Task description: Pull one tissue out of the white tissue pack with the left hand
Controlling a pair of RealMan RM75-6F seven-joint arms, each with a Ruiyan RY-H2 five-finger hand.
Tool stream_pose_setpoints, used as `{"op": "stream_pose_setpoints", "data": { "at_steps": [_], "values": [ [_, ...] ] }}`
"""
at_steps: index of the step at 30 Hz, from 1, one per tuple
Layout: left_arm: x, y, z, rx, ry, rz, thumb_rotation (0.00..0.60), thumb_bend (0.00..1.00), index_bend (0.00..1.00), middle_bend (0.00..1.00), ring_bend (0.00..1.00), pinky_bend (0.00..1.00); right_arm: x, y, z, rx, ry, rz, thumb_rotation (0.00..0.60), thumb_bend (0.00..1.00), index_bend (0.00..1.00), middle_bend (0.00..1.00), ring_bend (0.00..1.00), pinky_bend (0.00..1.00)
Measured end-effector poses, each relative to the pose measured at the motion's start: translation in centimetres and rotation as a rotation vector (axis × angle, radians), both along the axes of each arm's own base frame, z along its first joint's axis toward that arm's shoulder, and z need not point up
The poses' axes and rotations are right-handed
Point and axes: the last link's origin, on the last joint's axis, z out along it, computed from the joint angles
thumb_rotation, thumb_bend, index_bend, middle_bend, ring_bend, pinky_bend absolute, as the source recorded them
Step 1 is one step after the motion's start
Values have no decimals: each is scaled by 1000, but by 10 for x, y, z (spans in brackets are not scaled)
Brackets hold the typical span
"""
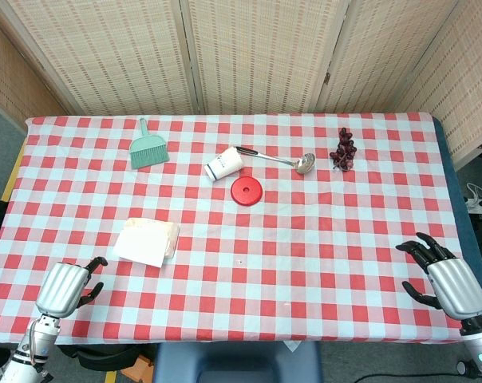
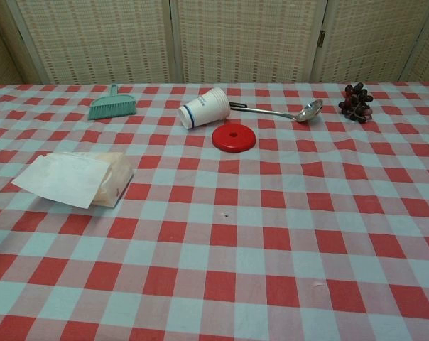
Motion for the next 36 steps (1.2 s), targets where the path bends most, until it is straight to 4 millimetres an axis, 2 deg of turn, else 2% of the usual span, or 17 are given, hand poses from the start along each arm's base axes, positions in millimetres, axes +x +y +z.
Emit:
{"op": "stream_pose_setpoints", "data": {
  "at_steps": [7, 12, 18, 22, 27, 36],
  "values": [
    [2, -1, 1, 4, 2, -5, 600, 317, 386, 1000, 1000, 1000, 1, 2, 0, 3, -3, 7, 600, 197, 252, 238, 80, 324],
    [0, 1, -3, 14, 11, -6, 600, 318, 318, 1000, 1000, 1000, 0, 1, 0, 1, 0, 2, 600, 197, 253, 237, 80, 324],
    [-4, 3, -25, 35, 40, -34, 600, 316, 290, 1000, 1000, 1000, 1, 3, 2, 4, -14, 5, 600, 197, 254, 238, 80, 324],
    [-9, 6, -46, 24, 44, -38, 600, 317, 273, 1000, 1000, 1000, 1, 3, 4, -4, -28, 9, 600, 196, 257, 238, 80, 324],
    [-10, 12, -62, 34, 52, -50, 600, 343, 265, 1000, 1000, 1000, 0, 2, 4, 2, -24, 1, 600, 196, 258, 238, 80, 324],
    [-5, 29, -88, 81, 23, -63, 600, 346, 323, 1000, 1000, 1000, 0, 2, 4, 5, -20, 3, 600, 196, 258, 238, 80, 324]
  ]
}}
